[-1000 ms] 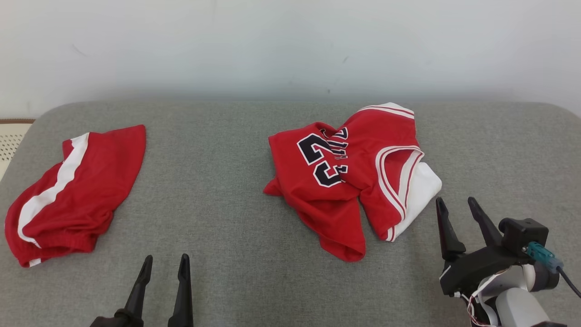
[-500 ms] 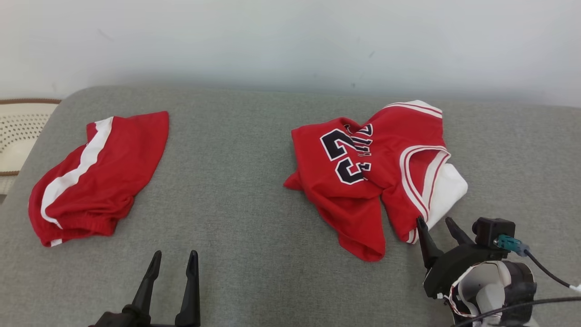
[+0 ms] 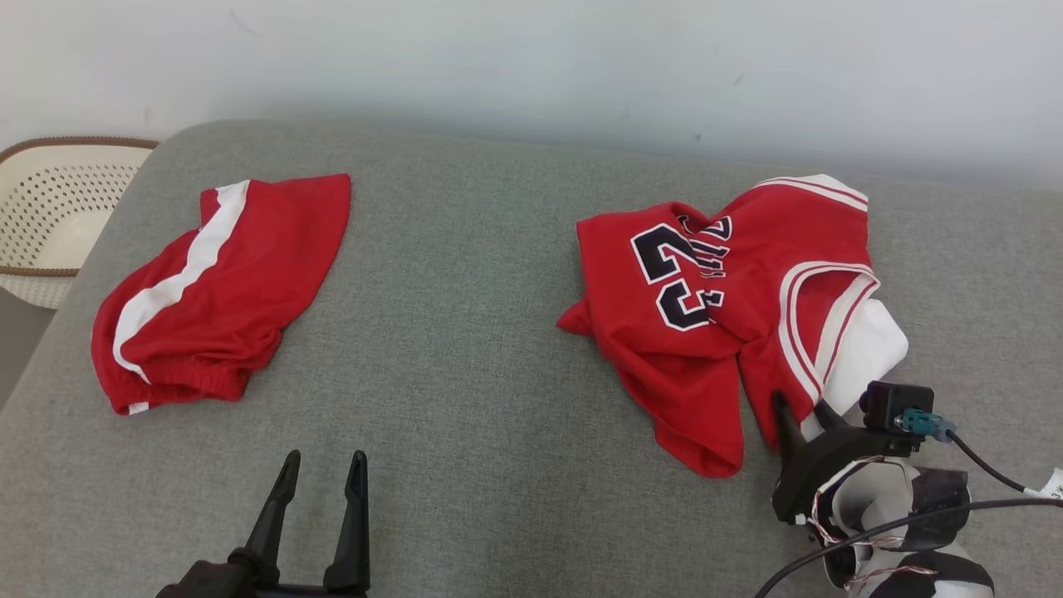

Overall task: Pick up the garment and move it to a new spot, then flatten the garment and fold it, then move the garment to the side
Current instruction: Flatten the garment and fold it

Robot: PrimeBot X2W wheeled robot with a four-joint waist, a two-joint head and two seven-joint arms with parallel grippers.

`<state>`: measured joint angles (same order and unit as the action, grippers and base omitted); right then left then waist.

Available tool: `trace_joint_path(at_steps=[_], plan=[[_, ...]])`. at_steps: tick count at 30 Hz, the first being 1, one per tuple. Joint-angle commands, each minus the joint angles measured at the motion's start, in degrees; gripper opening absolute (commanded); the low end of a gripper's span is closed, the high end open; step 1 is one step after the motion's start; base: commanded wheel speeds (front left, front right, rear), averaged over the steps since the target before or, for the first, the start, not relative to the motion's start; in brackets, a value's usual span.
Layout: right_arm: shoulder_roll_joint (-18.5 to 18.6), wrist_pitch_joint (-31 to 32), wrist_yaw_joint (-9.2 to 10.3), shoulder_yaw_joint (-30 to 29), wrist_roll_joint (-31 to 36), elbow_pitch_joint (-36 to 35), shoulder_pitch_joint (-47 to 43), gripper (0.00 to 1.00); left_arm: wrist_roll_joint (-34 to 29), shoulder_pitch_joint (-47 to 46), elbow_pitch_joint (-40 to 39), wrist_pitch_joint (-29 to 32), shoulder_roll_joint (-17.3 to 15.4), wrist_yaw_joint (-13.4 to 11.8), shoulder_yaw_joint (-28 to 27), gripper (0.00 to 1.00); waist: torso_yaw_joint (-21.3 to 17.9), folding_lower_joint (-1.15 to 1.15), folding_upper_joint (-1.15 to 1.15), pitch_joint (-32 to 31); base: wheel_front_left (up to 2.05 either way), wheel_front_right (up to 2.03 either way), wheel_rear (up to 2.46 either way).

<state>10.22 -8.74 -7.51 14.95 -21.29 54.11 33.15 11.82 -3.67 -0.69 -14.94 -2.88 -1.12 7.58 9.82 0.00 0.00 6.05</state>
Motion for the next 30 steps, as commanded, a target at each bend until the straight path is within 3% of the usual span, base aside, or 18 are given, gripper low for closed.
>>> trace_joint_path(at_steps=[1, 6, 12, 21, 30], plan=[[-0.16, -1.37, 0.04, 0.69, -0.61, 0.53, 0.73, 0.0, -0.2, -0.42, 0.11, -0.24, -0.01, -0.12, -0.16, 1.0, 0.32, 0.0, 0.0, 0.3, 0.0, 0.0, 0.0], [-0.22, -4.83, 0.04, 3.16, -1.46, 1.15, 1.85, 0.0, -0.28, -0.08, 0.31, -0.24, -0.02, -0.32, -0.51, 1.0, -0.16, 0.0, 0.0, -0.24, 0.0, 0.0, 0.0], [0.91, -6.44, 0.04, 6.01, -2.82, -3.39, 0.05, 0.0, 0.04, 1.03, 0.51, -0.24, -0.02, -0.43, -0.75, 1.0, -2.17, 0.0, 0.0, -2.27, 0.0, 0.0, 0.0], [4.5, -5.92, 0.04, 8.75, -4.95, -16.5, 0.29, 0.0, 0.45, 2.86, 0.13, -0.24, -0.03, -1.01, -0.9, 1.0, -5.84, 0.0, 0.0, -4.83, 0.0, 0.0, 0.0], [6.99, 2.01, 0.04, 6.12, -6.59, -34.51, -4.7, 0.0, 0.96, 3.9, -0.59, -0.24, -0.03, -1.67, -0.83, 1.0, -7.34, 0.0, 0.0, -5.75, 0.0, 0.0, 0.0]])
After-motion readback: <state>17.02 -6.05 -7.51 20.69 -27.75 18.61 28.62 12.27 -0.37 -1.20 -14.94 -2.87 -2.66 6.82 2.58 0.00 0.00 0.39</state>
